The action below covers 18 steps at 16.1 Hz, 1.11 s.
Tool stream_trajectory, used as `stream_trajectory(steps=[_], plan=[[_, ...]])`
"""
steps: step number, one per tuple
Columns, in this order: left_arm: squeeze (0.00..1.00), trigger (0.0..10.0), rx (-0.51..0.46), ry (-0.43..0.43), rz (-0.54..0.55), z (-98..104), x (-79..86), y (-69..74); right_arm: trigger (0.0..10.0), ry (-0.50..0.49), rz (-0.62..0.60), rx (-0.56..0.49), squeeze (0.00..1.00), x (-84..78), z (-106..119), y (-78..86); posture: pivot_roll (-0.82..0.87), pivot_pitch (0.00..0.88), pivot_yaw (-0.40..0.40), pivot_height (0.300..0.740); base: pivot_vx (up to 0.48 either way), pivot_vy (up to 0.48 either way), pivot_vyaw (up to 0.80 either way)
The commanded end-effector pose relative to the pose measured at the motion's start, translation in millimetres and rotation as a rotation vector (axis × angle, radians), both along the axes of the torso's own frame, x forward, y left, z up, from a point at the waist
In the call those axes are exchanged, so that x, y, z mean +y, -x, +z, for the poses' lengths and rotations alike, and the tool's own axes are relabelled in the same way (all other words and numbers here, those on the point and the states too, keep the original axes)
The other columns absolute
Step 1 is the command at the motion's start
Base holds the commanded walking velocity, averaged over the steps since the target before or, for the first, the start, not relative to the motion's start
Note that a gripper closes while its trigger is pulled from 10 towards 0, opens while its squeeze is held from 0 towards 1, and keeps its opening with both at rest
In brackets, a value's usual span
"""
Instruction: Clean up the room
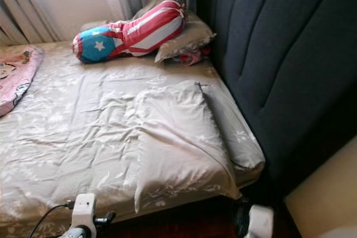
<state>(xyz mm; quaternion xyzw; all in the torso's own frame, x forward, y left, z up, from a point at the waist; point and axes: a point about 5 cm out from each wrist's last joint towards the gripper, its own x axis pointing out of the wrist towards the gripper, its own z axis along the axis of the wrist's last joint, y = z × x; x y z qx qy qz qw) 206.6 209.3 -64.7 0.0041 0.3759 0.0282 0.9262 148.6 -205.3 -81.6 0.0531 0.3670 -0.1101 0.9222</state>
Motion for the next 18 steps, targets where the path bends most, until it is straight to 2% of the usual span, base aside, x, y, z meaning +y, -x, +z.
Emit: stream_trajectory(steps=[1, 4, 5, 7, 9, 11, 12, 14, 18], plan=[[0.0, 10.0, 0.054, -0.005, 0.01, -7, 0.7, 10.7, 10.0, -0.016, -0.012, 0.054, 0.0, -2.4, -5, 4.2, -0.03, 0.0, 0.005, 0.74, 0.0, 0.0, 0.0], [0.0, 10.0, 0.108, -0.01, 0.032, -15, 7.2, 29.4, 10.0, -0.059, -0.014, 0.14, 0.0, 2.2, -12, 6.6, -0.03, 0.0, 0.006, 0.74, 0.0, 0.0, 0.0], [0.0, 10.0, 0.116, -0.011, 0.034, -17, 9.1, 33.8, 10.0, -0.053, 0.023, 0.145, 0.0, 4.9, -12, 4.6, -0.04, 0.0, 0.007, 0.74, 0.0, 0.0, 0.0], [0.0, 10.0, 0.129, -0.009, 0.038, -19, 9.2, 39.6, 10.0, -0.088, -0.017, 0.151, 0.0, 7.5, -13, 3.7, -0.03, 0.0, 0.006, 0.74, 0.0, 0.0, 0.0], [0.0, 10.0, 0.131, -0.013, 0.039, -19, 9.7, 40.8, 10.0, -0.092, -0.001, 0.171, 0.0, 10.2, -15, 5.8, -0.03, 0.0, 0.008, 0.74, 0.0, 0.0, 0.0], [0.0, 10.0, 0.132, -0.015, 0.04, -19, 9.5, 40.8, 10.0, -0.09, 0.009, 0.19, 0.0, 10.8, -18, 12.8, -0.03, 0.0, 0.006, 0.74, 0.0, 0.0, 0.0], [0.0, 10.0, 0.137, -0.017, 0.038, -20, 9.2, 41.1, 10.0, -0.087, 0.013, 0.211, 0.0, 9.9, -21, 21.4, -0.03, 0.0, 0.008, 0.74, 0.0, 0.0, 0.0], [0.0, 10.0, 0.141, -0.016, 0.035, -20, 9.1, 41.1, 10.0, -0.089, 0.007, 0.223, 0.0, 9.5, -22, 26.3, -0.03, 0.0, 0.009, 0.74, 0.0, 0.0, 0.0], [0.0, 10.0, 0.141, -0.005, 0.036, -19, 7.9, 38.5, 10.0, -0.099, 0.008, 0.227, 0.0, 11.2, -22, 25.7, -0.03, 0.0, 0.008, 0.74, 0.0, 0.0, 0.0]])
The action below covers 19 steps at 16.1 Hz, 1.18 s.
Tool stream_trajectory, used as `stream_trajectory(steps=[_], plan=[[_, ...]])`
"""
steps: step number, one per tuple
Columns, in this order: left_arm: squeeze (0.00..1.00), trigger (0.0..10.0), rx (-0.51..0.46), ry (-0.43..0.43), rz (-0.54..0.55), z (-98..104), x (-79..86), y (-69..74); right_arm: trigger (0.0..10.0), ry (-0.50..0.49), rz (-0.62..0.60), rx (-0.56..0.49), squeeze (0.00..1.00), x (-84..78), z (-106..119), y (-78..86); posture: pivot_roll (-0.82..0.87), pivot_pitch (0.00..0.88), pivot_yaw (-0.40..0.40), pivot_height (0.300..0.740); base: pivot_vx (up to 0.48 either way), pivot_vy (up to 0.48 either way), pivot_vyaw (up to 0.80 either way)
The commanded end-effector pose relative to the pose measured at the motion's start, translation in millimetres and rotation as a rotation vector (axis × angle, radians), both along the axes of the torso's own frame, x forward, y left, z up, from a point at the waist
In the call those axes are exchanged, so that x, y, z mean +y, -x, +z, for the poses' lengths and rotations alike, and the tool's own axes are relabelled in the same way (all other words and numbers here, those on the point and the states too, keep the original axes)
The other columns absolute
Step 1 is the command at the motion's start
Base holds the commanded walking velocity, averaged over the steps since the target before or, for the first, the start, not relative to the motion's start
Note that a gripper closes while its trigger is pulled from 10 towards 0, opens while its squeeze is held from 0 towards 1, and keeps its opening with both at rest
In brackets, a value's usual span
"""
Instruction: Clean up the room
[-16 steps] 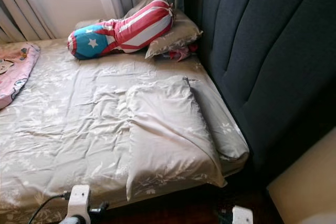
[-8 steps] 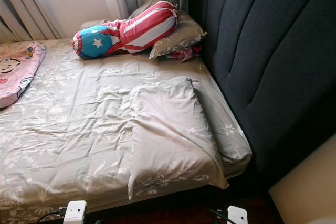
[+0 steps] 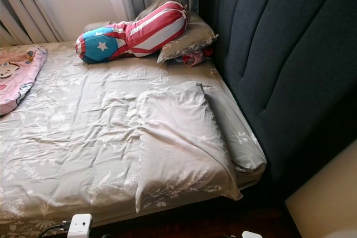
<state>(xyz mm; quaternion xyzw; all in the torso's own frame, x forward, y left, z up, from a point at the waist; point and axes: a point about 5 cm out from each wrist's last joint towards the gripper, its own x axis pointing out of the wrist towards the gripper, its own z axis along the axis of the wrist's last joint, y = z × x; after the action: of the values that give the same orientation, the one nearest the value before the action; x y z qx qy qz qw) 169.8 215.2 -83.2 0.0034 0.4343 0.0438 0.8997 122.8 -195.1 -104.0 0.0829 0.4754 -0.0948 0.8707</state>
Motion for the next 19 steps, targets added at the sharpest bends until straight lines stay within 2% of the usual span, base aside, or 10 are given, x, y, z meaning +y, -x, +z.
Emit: stream_trajectory(steps=[1, 9, 17, 19], plan=[[0.0, 10.0, 0.013, 0.002, 0.005, -0.5, 2.0, 1.2, 10.0, -0.006, -0.003, -0.004, 0.0, 0.8, 0.1, -0.9, -0.03, 0.0, 0.007, 0.74, 0.0, 0.0, 0.0], [0.0, 10.0, 0.016, -0.002, 0.0, 0.1, 2.0, -0.7, 10.0, -0.011, -0.04, 0.003, 0.0, -2.7, -0.5, 2.0, -0.03, 0.0, 0.007, 0.74, 0.0, 0.0, 0.0], [0.0, 10.0, 0.015, -0.001, 0.003, 0.3, 1.7, -1.4, 10.0, -0.013, -0.03, 0.0, 0.0, -1.6, 0.0, -0.5, -0.03, 0.0, 0.007, 0.74, 0.0, 0.0, 0.0], [0.0, 10.0, 0.015, -0.001, 0.003, 0.3, 1.7, -1.5, 10.0, -0.009, -0.019, -0.001, 0.0, -1.1, 0.3, -1.7, -0.03, 0.0, 0.007, 0.74, 0.242, 0.0, 0.0]])
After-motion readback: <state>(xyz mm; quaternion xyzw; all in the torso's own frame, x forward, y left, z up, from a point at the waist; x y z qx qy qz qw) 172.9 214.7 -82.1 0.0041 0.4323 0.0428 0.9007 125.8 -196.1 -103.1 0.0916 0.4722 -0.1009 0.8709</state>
